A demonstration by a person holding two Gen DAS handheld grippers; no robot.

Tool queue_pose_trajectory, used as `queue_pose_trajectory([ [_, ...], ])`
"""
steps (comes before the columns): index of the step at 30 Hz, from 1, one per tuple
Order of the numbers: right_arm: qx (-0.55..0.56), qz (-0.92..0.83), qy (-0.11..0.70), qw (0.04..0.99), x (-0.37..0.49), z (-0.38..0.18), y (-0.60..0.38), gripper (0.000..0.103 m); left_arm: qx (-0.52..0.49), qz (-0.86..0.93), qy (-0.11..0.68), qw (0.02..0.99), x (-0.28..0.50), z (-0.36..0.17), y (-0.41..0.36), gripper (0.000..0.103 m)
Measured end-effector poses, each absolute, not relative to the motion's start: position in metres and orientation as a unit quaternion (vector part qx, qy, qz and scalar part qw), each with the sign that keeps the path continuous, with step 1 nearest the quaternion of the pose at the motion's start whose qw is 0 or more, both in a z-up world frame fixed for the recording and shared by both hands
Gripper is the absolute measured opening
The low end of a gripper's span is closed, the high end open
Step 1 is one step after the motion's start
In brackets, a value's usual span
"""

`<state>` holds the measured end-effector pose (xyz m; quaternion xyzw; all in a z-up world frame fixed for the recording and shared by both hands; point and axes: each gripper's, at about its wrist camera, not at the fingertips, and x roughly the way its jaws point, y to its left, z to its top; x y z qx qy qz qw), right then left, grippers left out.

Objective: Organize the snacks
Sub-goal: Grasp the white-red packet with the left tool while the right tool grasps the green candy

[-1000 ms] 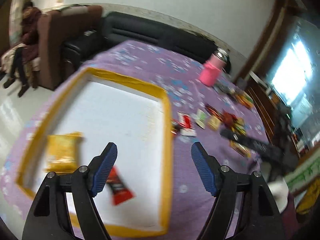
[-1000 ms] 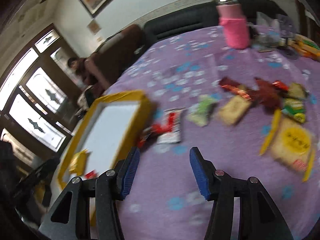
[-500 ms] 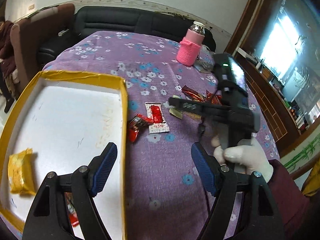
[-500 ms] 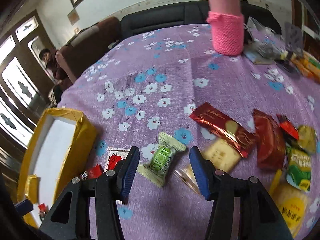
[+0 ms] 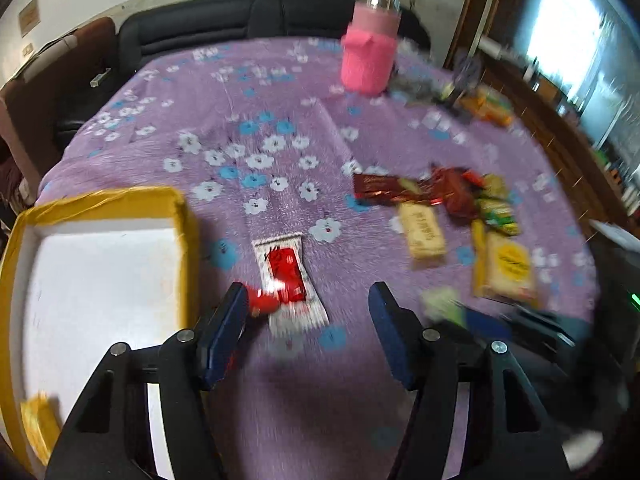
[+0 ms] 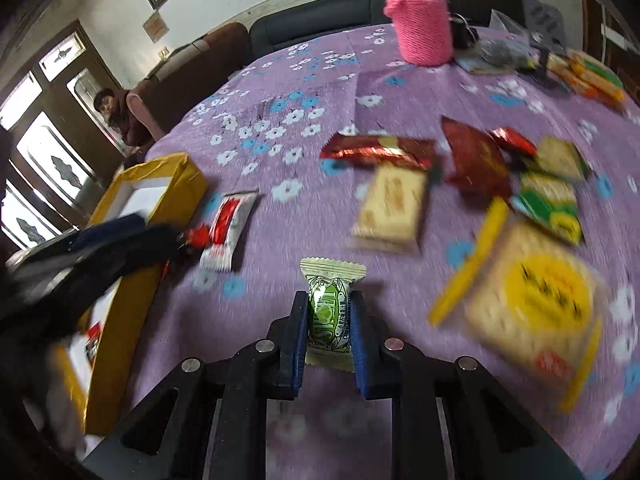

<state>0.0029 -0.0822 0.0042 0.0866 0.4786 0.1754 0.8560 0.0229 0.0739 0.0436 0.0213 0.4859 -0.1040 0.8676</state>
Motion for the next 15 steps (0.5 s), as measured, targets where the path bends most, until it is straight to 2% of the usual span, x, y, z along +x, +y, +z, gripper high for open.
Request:
queue_pose_trajectory([
  [5,0.112,0.188,0.467,0.857,-0.007,0.002,-0.097,0.02,0.062,-0.068,0.53,0.843,0.054,0.008,0.061,0.063],
  [7,0.121,0.196,0.47,0.852,-0.005,0.0,-0.1,0.02,0.096,-0.072,0.519,0.847,0.05,0.008,0.053,0.059],
  [8,0.124,0.198,0.471,0.85,-0.005,-0.001,-0.101,0.02,0.098,-0.08,0.517,0.847,0.047,0.009,0.05,0.039],
  [9,0.126,0.2,0.471,0.849,-0.004,-0.001,-0.103,0.02,0.097,-0.095,0.517,0.845,0.043,0.011,0.047,0.026],
  [15,0.132,0.203,0.473,0.847,-0.006,0.001,-0.105,0.02,0.131,-0.118,0.512,0.841,0.011,0.011,0.024,0.027],
])
